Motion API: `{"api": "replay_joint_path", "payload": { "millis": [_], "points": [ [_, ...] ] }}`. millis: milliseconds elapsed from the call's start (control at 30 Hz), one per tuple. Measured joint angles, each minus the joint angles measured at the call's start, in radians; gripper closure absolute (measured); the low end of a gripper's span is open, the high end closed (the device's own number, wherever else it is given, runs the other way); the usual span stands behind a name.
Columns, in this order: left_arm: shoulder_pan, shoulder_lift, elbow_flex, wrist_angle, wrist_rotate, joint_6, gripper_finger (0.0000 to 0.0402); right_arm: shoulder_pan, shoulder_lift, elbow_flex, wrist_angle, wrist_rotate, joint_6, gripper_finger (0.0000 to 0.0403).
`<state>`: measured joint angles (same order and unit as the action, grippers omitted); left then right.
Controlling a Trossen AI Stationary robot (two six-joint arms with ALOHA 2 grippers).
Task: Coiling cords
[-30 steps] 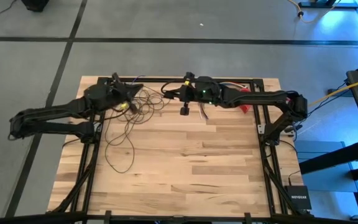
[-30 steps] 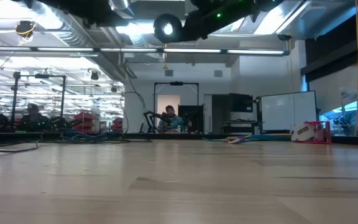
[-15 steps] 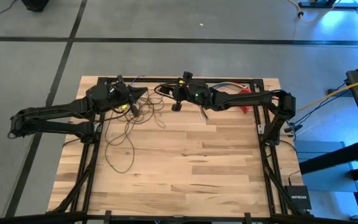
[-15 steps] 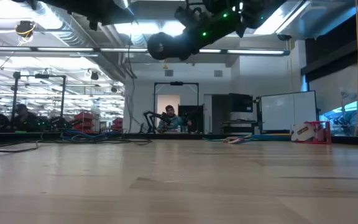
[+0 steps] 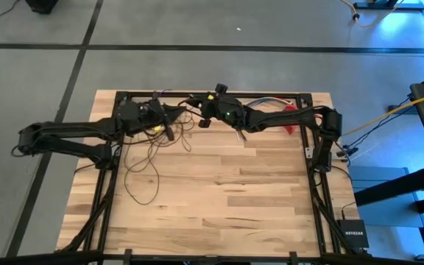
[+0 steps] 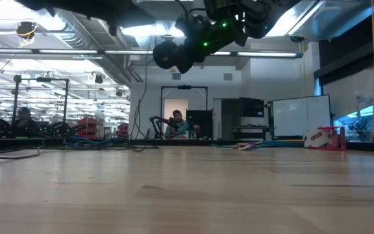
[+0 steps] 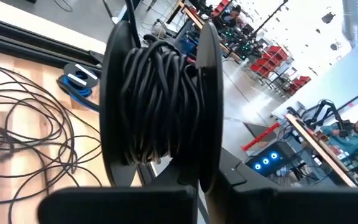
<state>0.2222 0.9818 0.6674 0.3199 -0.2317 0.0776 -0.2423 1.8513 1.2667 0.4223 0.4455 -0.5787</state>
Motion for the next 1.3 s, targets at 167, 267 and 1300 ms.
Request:
{"api": "replay_joint_path", "payload": {
  "millis": [167, 267, 1300],
  "points": [
    [-0.028, 0.117, 0.0, 0.127, -0.002, 0.016, 0.04, 0.0, 0.012, 0.009, -0.012, -0.001, 0.022, 0.0393],
    [-0.034, 0.169, 0.0, 0.145, -0.001, 0.034, 0.04, 0.0, 0.012, 0.009, -0.013, -0.003, 0.045, 0.0393],
    [-0.021, 0.286, 0.004, 0.065, -0.06, 0.166, 0.04, 0.001, -0.09, 0.063, -0.164, -0.346, 0.284, 0.0393]
  ]
}}
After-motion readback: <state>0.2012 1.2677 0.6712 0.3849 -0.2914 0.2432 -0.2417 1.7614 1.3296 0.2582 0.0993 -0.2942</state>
